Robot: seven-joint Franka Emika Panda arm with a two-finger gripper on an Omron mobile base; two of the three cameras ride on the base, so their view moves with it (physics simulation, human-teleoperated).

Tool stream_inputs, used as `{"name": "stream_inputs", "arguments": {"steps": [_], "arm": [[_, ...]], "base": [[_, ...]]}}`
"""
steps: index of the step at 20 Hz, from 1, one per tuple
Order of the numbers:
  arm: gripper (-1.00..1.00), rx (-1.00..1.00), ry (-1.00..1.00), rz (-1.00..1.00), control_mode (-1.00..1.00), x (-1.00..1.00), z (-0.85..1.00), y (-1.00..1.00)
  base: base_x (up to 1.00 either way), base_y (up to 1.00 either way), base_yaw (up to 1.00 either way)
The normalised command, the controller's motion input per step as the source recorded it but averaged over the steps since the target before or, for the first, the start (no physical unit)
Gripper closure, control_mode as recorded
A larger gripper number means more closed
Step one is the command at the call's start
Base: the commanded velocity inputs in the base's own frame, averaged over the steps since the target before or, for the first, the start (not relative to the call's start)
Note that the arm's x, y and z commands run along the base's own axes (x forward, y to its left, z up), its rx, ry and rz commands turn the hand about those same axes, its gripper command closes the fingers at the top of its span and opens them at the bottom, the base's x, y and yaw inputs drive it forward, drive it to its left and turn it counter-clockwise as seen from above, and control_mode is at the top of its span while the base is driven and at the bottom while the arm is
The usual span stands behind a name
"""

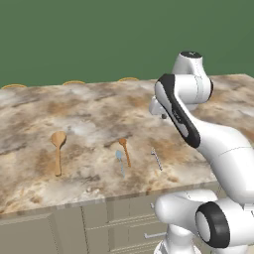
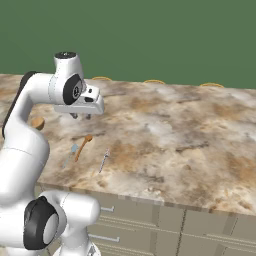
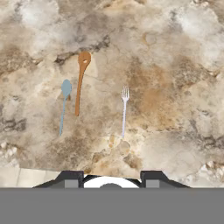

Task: Organize the utensils by type. Pick up the wooden spoons from the counter and place them in the open cabinet. Then pick up the metallic utensils from the counter and place them in the open drawer.

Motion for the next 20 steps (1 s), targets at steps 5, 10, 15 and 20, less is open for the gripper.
{"name": "stream_inputs", "arguments": {"steps": [5, 10, 15, 20], "arm": [[-1.00, 0.00, -0.02, 0.00, -1.00, -0.08, -0.06, 0.02], [-1.00, -0.01, 0.04, 0.00, -1.00, 0.01, -0.30, 0.35], [-1.00, -0.04, 0.14, 0.00, -1.00, 0.22, -0.46, 0.50], [-1.00, -0.04, 0.15, 0.00, -1.00, 0.44, -0.50, 0.47]], "base": [[0.00, 0.00, 0.00], [0.00, 0.00, 0.00], [0.00, 0.00, 0.00], [0.00, 0.00, 0.00]]}}
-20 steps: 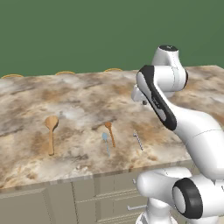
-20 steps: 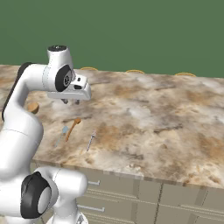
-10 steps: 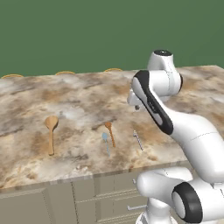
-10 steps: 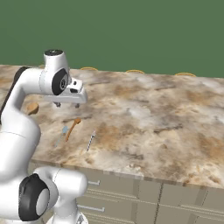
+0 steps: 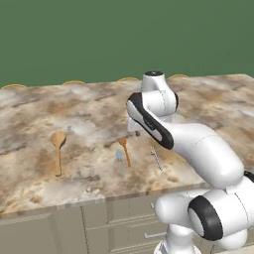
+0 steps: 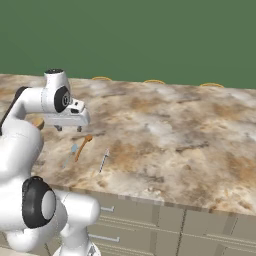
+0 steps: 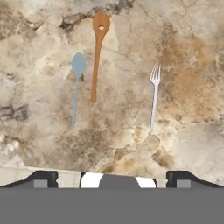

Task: Organize the utensils by type. Pick up the wooden spoons from the counter and place them in the open cabinet. Then pick up the metallic utensils from the counter and place them in the open drawer.

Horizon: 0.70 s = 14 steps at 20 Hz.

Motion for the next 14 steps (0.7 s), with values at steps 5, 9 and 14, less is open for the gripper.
{"name": "stream_inputs", "arguments": {"steps": [5, 9, 14], "arm": [[-1.00, 0.00, 0.01, 0.00, -1.00, 0.47, -0.48, 0.25], [-1.00, 0.00, 0.00, 0.00, -1.00, 0.43, -0.44, 0.13], [-1.00, 0.00, 0.00, -0.02, -1.00, 0.33, -0.40, 0.03]], "base": [[0.00, 0.00, 0.00], [0.00, 0.00, 0.00], [0.00, 0.00, 0.00]]}}
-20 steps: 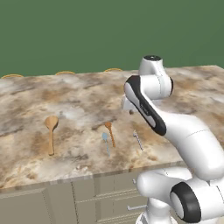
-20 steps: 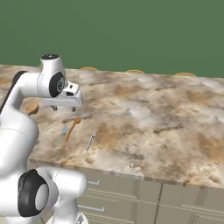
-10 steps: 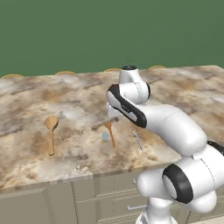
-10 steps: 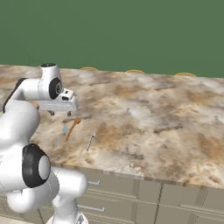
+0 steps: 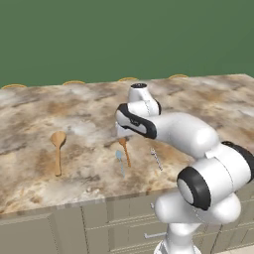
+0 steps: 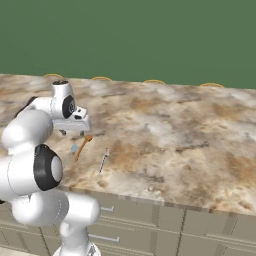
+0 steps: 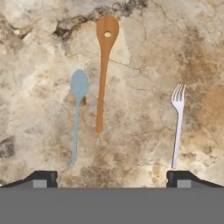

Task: Organize the utensils by type. Pick up the wooden spoons from the counter and place them in the open cabinet. Then pick up the metallic utensils from the counter and place them in the open drawer.

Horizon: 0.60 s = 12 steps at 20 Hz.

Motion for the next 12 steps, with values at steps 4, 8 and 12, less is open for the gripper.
{"name": "stream_inputs", "arguments": {"steps": [4, 8, 12], "arm": [[-1.00, 0.00, 0.00, -0.07, -1.00, 0.33, -0.33, 0.00], [-1.00, 0.00, 0.00, -0.08, -1.00, 0.33, -0.32, 0.00], [-1.00, 0.00, 0.00, -0.10, -1.00, 0.40, -0.29, 0.03]], "base": [[0.00, 0.00, 0.00], [0.00, 0.00, 0.00], [0.00, 0.00, 0.00]]}}
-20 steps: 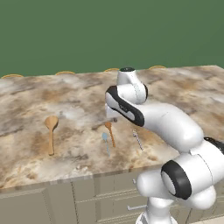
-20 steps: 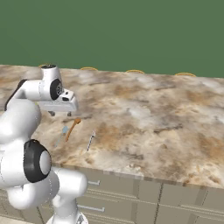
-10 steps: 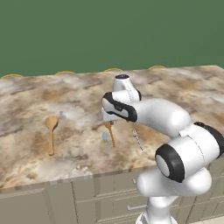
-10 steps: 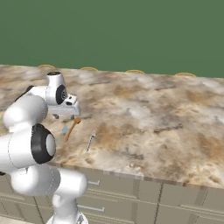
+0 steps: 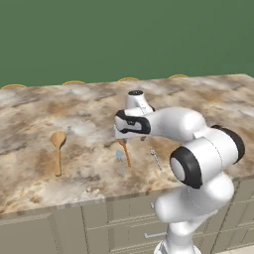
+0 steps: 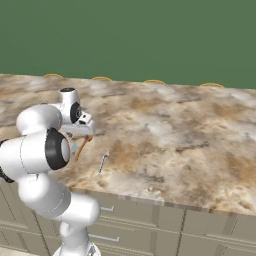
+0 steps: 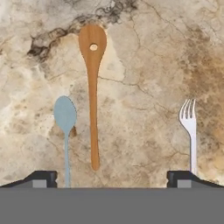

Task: Organize the utensils by type. Pick up the wooden spoons from the counter and place them in the open cabinet. Then pick up the metallic utensils from the counter and place them in the open drawer.

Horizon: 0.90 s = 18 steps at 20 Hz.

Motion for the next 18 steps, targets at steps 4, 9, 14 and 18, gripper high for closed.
{"name": "stream_inputs", "arguments": {"steps": [4, 9, 14, 18], "arm": [[-1.00, 0.00, 0.00, -0.09, -1.00, 0.33, -0.26, 0.05], [-1.00, 0.01, 0.00, -0.04, -1.00, 0.16, -0.25, 0.01], [-1.00, 0.02, 0.00, -0.02, -1.00, 0.26, -0.27, 0.09], [-1.00, 0.00, 0.00, 0.00, -1.00, 0.30, -0.29, 0.17]], "base": [[0.00, 0.00, 0.00], [0.00, 0.00, 0.00], [0.00, 0.00, 0.00], [0.00, 0.00, 0.00]]}}
